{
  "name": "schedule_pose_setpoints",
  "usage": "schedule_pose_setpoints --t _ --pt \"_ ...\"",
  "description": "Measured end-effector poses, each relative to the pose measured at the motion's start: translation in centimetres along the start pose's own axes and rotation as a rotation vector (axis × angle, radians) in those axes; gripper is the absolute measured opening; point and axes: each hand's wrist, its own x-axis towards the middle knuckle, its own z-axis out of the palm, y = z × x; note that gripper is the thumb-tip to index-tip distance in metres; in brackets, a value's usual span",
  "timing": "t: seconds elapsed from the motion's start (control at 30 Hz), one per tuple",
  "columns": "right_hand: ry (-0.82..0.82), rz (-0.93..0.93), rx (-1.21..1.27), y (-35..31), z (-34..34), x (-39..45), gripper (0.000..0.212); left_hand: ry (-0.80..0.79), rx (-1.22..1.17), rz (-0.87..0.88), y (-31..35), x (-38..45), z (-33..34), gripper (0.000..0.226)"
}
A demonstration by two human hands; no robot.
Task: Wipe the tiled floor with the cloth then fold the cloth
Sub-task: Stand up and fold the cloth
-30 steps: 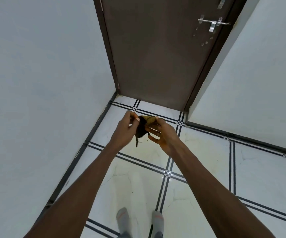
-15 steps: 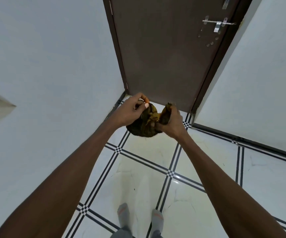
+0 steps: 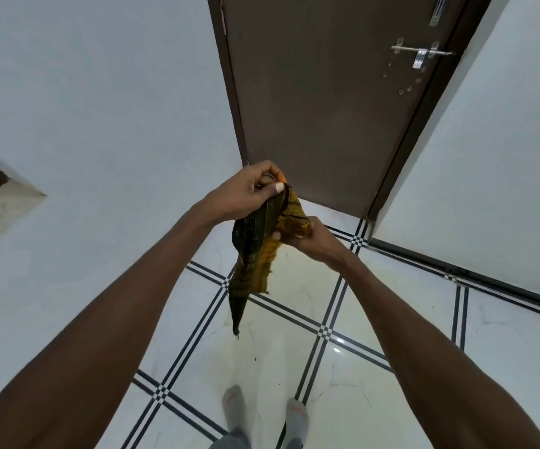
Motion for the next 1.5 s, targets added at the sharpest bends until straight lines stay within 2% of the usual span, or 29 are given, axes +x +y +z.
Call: schedule_pose_setpoints --t 0.1,0.27,0.33,0.4,0.47,0.53,0.6,0.7,0.8,0.93,1.17,1.23,1.3,1.4,1.5 --pt "-0.071 0.082 0.244 -0.2 1.9 -1.3 0.028 0.036 -0.087 -0.057 -0.5 0.1 -1.5 0.024" --pt "-0.151 0.195 0.517 -0.9 4.0 -2.1 0.04 0.055 -0.126 -0.132 -2.7 1.2 -2.8 0.026" --pt "-0.13 0.263 0.576 -1.1 4.5 -1.6 0.042 0.069 -0.118 -0.149 -4.3 1.6 -2.3 0.03" --pt "-0.042 0.317 0.626 -1.4 4.5 -1.1 0.034 0.125 -0.134 -0.188 -6.5 1.2 -0.8 0.031" --pt "0.048 0.314 0.593 -1.4 4.4 -0.9 0.021 0.213 -0.227 -0.284 -8.7 -0.1 1.4 0.025" --pt "0.098 0.309 0.514 -1.1 4.1 -0.6 0.02 0.262 -0.388 -0.42 -10.7 -1.8 4.0 0.023" --pt "0.111 0.327 0.476 -0.6 4.0 -0.5 0.024 0.238 -0.486 -0.555 -12.1 -3.5 6.4 0.038" --pt "0.114 0.335 0.443 -0.6 4.1 -0.6 0.026 0.109 -0.619 -0.698 -13.0 -5.1 9.1 0.062" --pt "0.145 0.327 0.463 -0.8 4.1 -0.8 0.027 0.103 -0.746 -0.706 -12.5 -5.4 10.4 0.069" --pt "0.189 0.304 0.486 -0.7 3.7 -1.2 0.032 0.136 -0.798 -0.676 -11.6 -5.0 10.5 0.073" --pt "0.178 0.32 0.515 -0.6 2.8 -2.0 0.03 0.163 -1.005 -0.665 -10.7 -4.6 10.2 0.042" --pt "0.203 0.331 0.506 -0.3 2.2 -2.0 0.027 0.258 -0.974 -0.629 -10.4 -4.6 10.3 0.033" --pt "0.31 0.339 0.408 0.5 1.6 -1.8 0.02 0.373 -0.788 -0.582 -10.3 -4.5 10.1 0.03" --pt "0.463 0.364 0.274 1.9 0.7 -1.6 0.019 0.409 -0.487 -0.49 -9.9 -4.6 9.6 0.037" --pt "0.423 0.451 0.282 2.3 0.1 -1.6 0.021 0.425 -0.438 -0.528 -9.0 -4.3 9.0 0.036"
